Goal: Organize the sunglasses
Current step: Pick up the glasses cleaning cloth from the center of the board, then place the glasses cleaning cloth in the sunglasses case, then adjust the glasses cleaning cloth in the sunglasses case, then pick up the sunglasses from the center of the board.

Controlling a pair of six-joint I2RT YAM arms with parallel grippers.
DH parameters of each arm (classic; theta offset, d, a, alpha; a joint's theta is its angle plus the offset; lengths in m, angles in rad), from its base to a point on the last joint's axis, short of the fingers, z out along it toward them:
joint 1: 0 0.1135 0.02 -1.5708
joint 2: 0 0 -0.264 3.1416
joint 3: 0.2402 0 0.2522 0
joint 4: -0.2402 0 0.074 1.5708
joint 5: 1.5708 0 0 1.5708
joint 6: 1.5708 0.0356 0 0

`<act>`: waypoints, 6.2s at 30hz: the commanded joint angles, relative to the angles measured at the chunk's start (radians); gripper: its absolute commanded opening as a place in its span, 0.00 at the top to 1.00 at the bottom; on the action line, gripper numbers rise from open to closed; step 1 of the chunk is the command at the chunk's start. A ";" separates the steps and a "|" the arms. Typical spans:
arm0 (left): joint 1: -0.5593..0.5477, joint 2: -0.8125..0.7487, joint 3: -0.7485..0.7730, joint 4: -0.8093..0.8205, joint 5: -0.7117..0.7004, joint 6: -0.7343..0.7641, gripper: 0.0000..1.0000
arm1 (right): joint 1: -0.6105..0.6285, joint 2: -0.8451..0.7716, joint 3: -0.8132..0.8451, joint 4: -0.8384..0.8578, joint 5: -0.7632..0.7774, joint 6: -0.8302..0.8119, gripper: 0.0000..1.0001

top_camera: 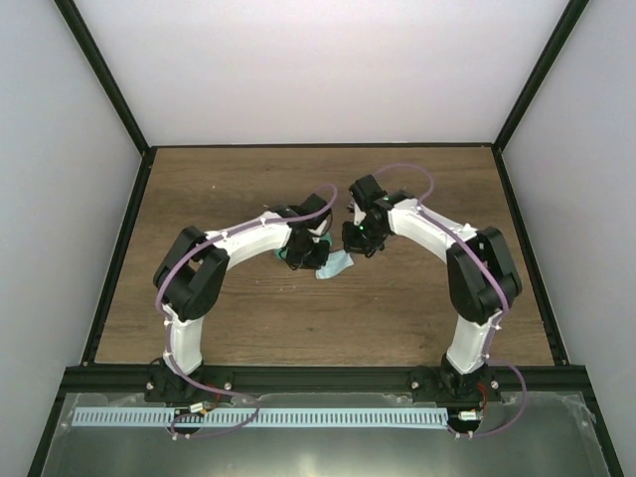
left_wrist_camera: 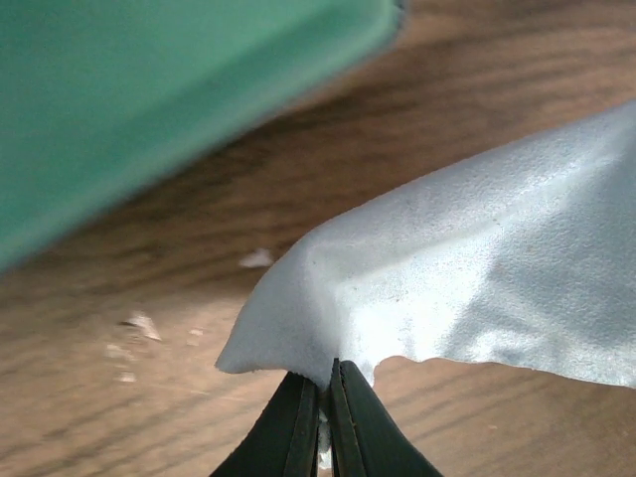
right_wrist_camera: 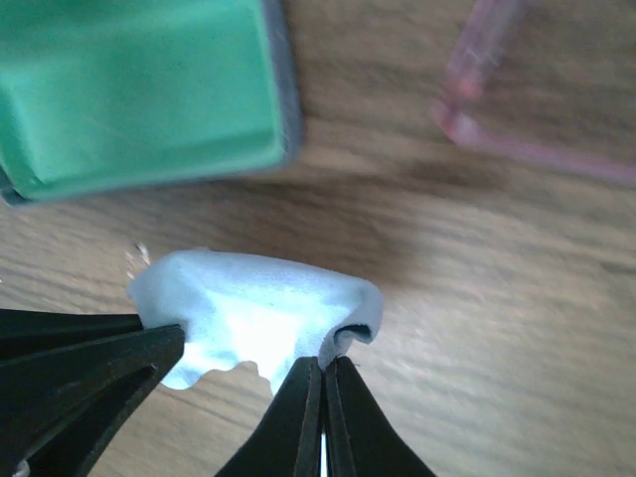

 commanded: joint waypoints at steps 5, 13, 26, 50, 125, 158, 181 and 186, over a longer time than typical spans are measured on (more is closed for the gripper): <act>0.115 -0.049 0.023 -0.063 -0.034 0.086 0.96 | 0.047 0.192 0.256 -0.027 -0.016 -0.024 0.99; 0.201 -0.040 0.046 -0.073 -0.034 0.113 0.96 | 0.053 0.345 0.463 -0.070 -0.025 -0.037 0.99; 0.242 0.010 0.093 -0.063 -0.024 0.129 0.96 | 0.052 0.445 0.560 -0.082 0.004 -0.060 0.99; 0.249 0.003 0.020 -0.055 -0.055 0.129 0.96 | 0.052 0.472 0.560 -0.026 0.024 -0.084 0.99; 0.211 0.086 0.066 0.034 -0.041 0.036 0.96 | 0.054 0.359 0.344 0.150 -0.167 -0.069 0.99; 0.226 -0.051 0.027 0.044 -0.043 0.060 0.78 | 0.042 0.201 0.280 0.135 0.002 -0.060 0.97; 0.143 -0.186 -0.018 0.088 -0.041 0.035 0.42 | -0.266 -0.076 -0.182 0.235 -0.214 0.687 0.43; 0.143 -0.204 -0.029 0.079 -0.057 0.036 0.42 | -0.274 -0.030 -0.249 0.413 -0.329 0.897 0.41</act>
